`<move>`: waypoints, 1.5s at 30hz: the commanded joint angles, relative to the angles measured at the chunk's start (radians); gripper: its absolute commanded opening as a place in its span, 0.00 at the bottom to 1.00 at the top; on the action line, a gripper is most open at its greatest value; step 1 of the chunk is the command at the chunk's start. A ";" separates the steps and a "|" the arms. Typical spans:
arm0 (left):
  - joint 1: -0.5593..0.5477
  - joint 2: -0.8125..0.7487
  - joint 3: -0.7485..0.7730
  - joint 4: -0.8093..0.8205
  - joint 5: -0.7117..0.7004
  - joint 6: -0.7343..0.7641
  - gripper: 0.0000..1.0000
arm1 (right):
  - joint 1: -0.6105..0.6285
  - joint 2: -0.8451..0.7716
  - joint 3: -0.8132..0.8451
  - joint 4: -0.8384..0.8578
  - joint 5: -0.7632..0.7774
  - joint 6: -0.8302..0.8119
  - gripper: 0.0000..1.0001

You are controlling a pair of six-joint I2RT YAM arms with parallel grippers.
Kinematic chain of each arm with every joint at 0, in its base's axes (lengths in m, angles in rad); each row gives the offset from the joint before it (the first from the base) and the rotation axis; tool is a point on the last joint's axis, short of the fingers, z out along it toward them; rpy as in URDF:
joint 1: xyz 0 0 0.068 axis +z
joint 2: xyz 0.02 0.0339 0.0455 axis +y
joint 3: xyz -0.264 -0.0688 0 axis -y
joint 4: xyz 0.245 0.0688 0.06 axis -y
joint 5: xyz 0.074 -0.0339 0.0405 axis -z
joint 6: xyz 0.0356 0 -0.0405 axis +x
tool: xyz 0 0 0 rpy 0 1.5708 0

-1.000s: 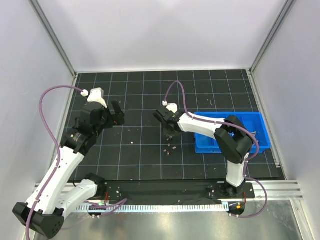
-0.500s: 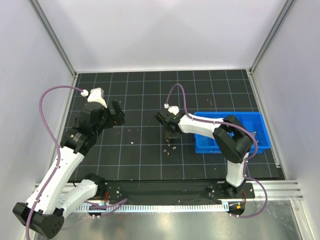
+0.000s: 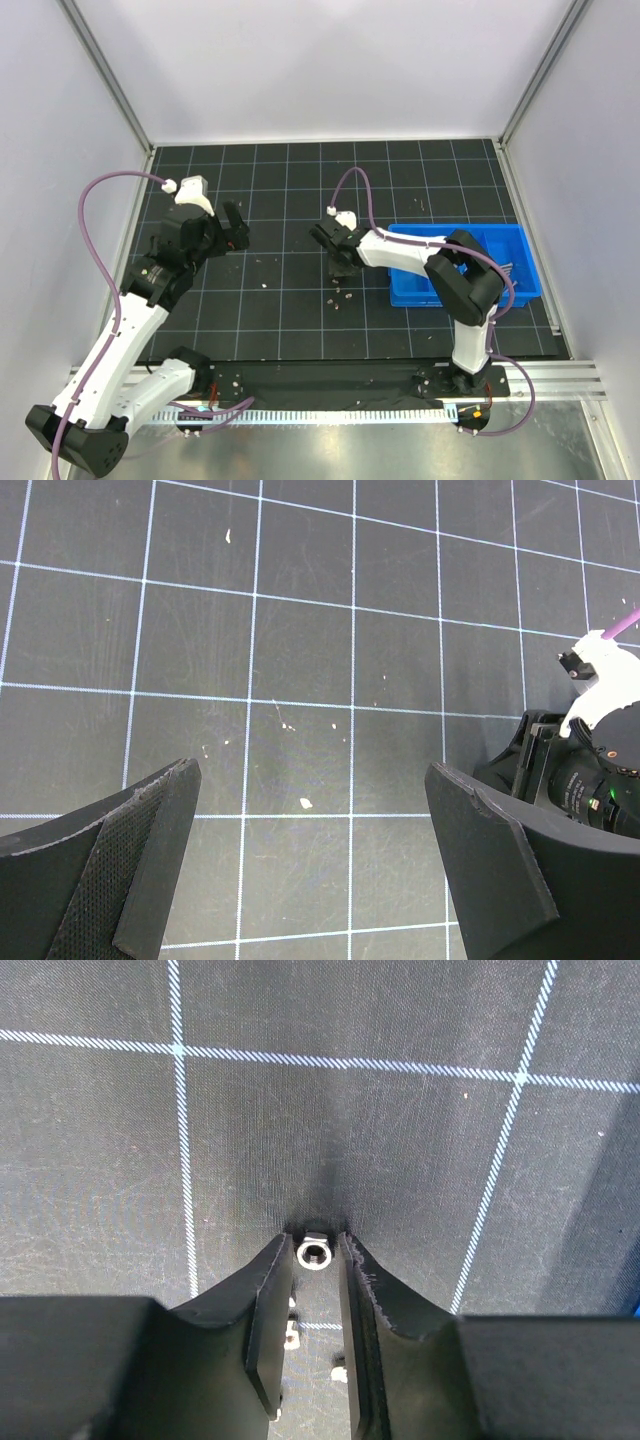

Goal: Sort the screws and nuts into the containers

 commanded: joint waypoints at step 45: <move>0.002 0.005 -0.003 0.045 0.016 -0.006 1.00 | 0.005 -0.002 -0.081 -0.101 -0.017 0.038 0.35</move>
